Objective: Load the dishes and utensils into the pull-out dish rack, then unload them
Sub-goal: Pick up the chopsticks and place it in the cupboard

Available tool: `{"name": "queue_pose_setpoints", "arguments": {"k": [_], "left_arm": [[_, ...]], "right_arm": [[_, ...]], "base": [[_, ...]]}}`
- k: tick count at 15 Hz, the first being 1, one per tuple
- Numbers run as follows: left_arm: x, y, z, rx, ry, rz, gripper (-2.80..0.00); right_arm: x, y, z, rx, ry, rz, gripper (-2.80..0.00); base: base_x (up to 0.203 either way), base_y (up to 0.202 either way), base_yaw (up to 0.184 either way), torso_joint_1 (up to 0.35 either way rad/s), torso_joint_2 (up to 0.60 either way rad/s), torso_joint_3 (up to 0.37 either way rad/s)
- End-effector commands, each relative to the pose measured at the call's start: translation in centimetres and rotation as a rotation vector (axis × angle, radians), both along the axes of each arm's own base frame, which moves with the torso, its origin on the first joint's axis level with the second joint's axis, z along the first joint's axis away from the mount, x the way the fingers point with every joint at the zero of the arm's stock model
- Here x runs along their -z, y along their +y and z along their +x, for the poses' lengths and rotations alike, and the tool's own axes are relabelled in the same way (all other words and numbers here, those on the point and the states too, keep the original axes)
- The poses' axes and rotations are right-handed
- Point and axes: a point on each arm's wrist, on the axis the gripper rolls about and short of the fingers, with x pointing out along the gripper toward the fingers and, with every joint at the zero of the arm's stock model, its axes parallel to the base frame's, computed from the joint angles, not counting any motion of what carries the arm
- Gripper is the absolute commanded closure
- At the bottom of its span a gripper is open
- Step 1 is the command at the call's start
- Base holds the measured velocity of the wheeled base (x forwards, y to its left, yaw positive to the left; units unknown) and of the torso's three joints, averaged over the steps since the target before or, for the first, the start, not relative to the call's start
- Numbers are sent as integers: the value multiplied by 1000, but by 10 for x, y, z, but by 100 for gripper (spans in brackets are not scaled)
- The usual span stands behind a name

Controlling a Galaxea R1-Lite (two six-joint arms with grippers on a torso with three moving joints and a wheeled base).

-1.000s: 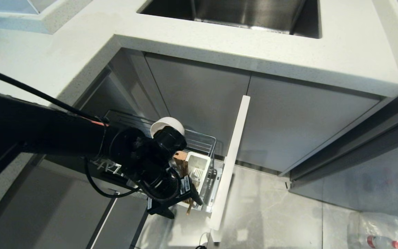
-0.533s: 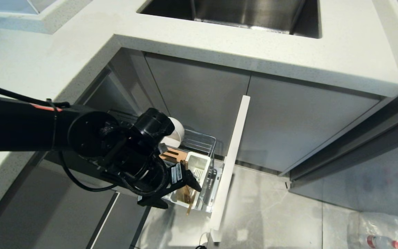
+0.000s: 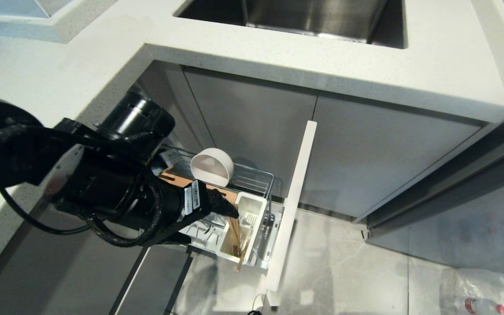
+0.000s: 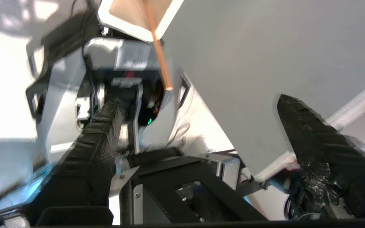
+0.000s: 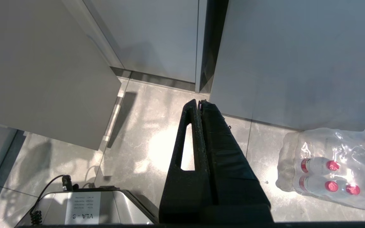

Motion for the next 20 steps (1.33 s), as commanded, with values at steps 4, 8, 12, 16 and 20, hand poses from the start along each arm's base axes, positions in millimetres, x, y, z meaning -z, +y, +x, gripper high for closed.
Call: {"name": "queue_pose_setpoints", "arguments": {"k": [4,8,12,16,20], "left_arm": [[-35,27,-40,6,-147,-19,0],[-65,51,-74,-12,-320,-34,0],[-93,79,-98,-94,-500,-34,0],[-134,111,-112,-303,-707,20,0],[-163,137,-123,-550,-835,103,0]], "right_arm": [[0,0,0,0,2,0,0],[0,0,0,0,2,0,0],[0,0,0,0,3,0,0],[0,0,0,0,2,0,0],[1,0,0,0,3,0,0]], "base": [[0,0,0,0,0,0],[0,0,0,0,0,0],[0,0,0,0,0,0],[0,0,0,0,0,0],[0,0,0,0,0,0]]}}
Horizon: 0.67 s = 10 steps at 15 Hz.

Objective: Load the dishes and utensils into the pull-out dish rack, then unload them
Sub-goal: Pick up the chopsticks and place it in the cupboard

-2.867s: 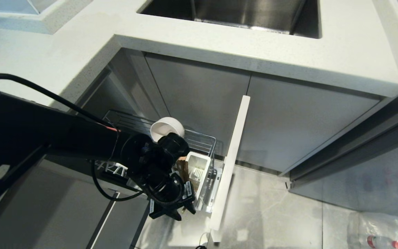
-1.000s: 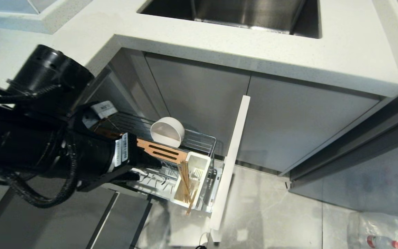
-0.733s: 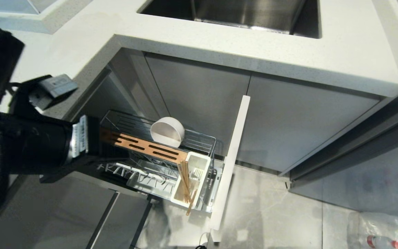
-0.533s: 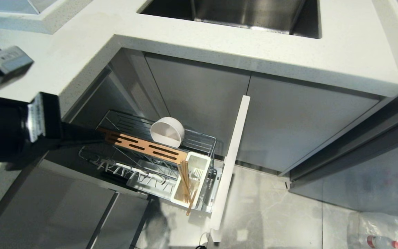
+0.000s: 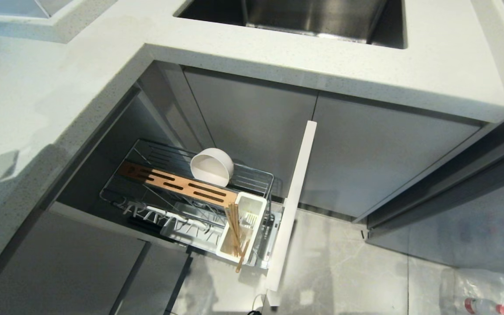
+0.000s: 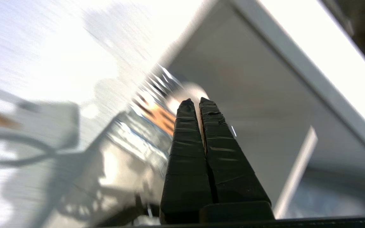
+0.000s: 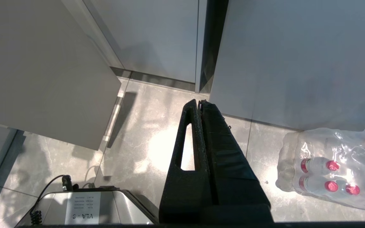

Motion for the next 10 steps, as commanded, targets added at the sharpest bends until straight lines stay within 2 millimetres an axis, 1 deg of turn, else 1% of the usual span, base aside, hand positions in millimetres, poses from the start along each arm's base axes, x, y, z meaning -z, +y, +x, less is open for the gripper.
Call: {"name": "queue_pose_setpoints", "arguments": {"k": [1,3,5,8,10], "left_arm": [[-9,10,-5,-105,-41,-5,0],[-17,21,-6,-245,-69,0,0],[-19,33,-4,-394,-73,7,0],[-19,52,0,-595,-56,12,0],[-15,71,4,-728,-25,7,0]], "right_arm": [[0,0,0,0,3,0,0],[0,0,0,-1,2,0,0],[0,0,0,-1,3,0,0],[0,0,0,0,2,0,0],[0,0,0,0,3,0,0]], "base": [[0,0,0,0,0,0],[0,0,0,0,0,0],[0,0,0,0,0,0],[0,0,0,0,0,0],[0,0,0,0,0,0]]}}
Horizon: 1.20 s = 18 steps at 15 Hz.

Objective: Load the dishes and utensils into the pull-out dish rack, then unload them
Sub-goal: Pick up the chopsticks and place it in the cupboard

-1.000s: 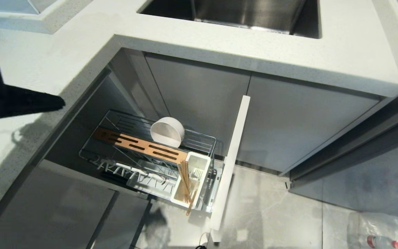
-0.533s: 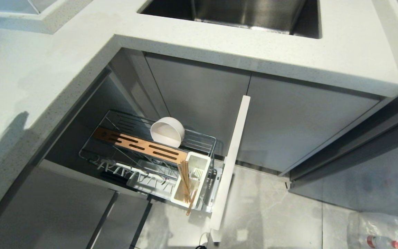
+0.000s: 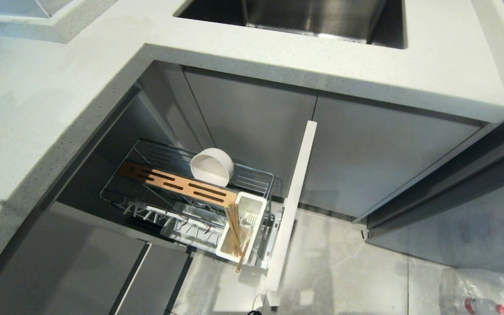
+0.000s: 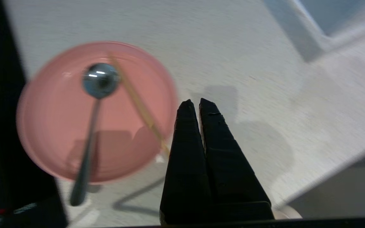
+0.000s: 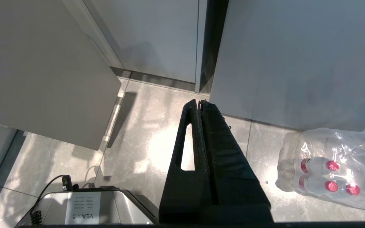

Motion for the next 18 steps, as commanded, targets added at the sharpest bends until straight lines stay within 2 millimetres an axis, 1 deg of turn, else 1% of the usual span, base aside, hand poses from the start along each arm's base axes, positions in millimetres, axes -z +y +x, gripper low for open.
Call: {"name": "queue_pose_setpoints", "arguments": {"k": [1,3,6,7,10,11,16,18], "left_arm": [[6,19,9,-95,41,-32,0],[15,42,14,-140,102,-102,0],[32,74,24,-115,154,-236,0],[36,79,26,-99,153,-273,0],[48,85,31,-31,149,-363,0],[50,86,33,-19,135,-392,-280],[55,89,37,-3,124,-447,-280],[64,94,41,-4,143,-481,-280]], "right_arm": [[0,0,0,1,2,0,0],[0,0,0,1,3,0,0],[0,0,0,1,3,0,0],[0,0,0,0,3,0,0],[0,0,0,1,3,0,0],[0,0,0,1,2,0,0],[0,0,0,1,2,0,0],[0,0,0,1,2,0,0]], "base": [[0,0,0,0,0,0],[0,0,0,0,0,0],[0,0,0,0,0,0],[0,0,0,0,0,0],[0,0,0,0,0,0],[0,0,0,0,0,0],[0,0,0,0,0,0],[0,0,0,0,0,0]]}}
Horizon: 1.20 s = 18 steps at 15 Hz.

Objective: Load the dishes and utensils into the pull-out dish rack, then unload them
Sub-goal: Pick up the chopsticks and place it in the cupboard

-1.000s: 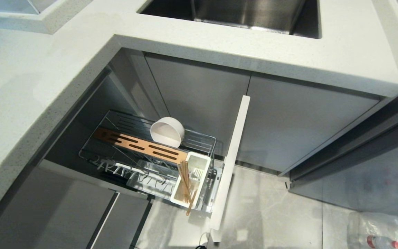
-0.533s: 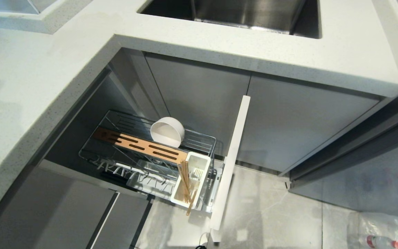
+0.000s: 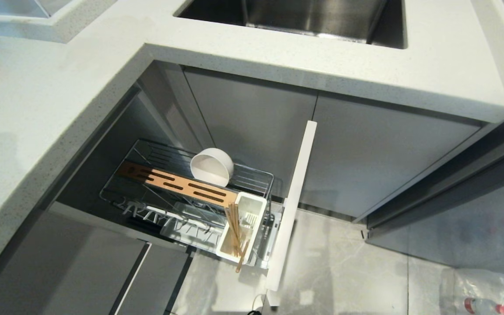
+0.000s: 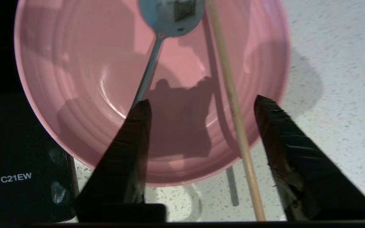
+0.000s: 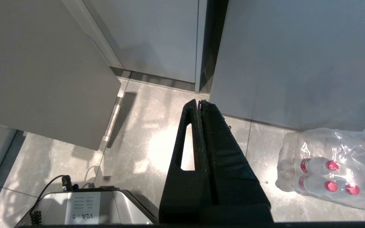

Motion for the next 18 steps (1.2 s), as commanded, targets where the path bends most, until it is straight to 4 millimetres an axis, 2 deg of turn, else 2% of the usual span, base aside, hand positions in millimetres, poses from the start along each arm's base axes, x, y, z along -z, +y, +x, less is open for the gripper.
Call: {"name": "queue_pose_setpoints", "arguments": {"k": [1,6,18], "left_arm": [[9,6,5,-2,17,-43,-280],[21,16,19,50,19,-128,-280],[28,23,38,86,27,-144,-280]], "right_arm": [[0,0,0,0,2,0,0],[0,0,0,0,2,0,0],[0,0,0,0,2,0,0]], "base": [[0,0,0,0,0,0],[0,0,0,0,0,0],[0,0,0,0,0,0]]}}
